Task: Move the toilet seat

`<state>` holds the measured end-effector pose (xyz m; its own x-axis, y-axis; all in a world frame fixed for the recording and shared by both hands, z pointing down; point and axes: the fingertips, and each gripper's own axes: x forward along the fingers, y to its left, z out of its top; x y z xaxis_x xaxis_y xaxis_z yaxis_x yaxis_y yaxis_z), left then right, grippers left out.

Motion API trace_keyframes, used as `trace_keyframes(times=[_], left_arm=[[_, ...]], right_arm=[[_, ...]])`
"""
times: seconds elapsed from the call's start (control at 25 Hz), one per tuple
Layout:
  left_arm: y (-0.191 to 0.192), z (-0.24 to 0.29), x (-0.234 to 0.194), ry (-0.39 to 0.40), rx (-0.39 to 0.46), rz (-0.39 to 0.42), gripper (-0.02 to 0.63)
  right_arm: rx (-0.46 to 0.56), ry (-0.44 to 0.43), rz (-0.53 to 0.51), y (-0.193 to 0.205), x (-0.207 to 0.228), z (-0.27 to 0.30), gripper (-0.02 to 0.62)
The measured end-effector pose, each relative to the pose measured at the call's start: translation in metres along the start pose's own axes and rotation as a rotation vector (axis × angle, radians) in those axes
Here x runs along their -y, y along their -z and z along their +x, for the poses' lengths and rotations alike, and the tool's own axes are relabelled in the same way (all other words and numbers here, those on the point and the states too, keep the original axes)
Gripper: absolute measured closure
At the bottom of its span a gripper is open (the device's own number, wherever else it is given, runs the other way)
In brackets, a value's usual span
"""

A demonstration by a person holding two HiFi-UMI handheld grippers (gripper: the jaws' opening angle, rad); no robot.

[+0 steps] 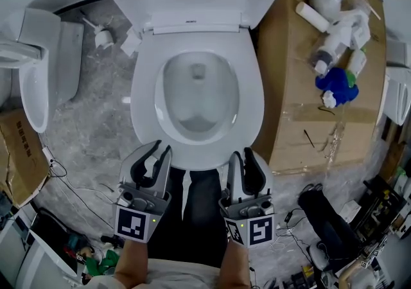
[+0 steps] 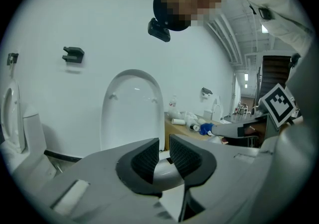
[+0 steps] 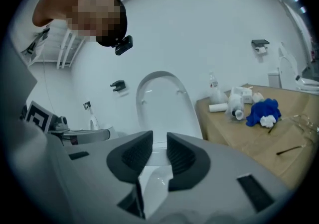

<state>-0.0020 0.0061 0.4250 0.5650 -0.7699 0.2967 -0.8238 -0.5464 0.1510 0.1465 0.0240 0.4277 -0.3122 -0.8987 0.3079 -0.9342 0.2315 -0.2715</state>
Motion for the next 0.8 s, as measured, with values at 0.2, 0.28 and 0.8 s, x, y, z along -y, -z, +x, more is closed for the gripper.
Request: trace_keyframes(times=[0.2, 0.28, 0.8], left_arm=[[-0.016, 0.005, -0.006, 0.003, 0.020, 0.002, 0.549], [-0.023, 0.007, -0.009, 0.003, 0.030, 0.011, 0.562], [-0.066, 0.025, -0.031, -0.008, 0.090, 0.035, 0.607]], right_arm=[[0.028, -0.077, -0.049, -0.019, -0.018, 0.011, 0.520], [0.041, -0.091, -0.085, -0.028, -0.024, 0.017, 0.523], [0.088, -0.122, -0.176, -0.071, -0.033, 0.049, 0.595]])
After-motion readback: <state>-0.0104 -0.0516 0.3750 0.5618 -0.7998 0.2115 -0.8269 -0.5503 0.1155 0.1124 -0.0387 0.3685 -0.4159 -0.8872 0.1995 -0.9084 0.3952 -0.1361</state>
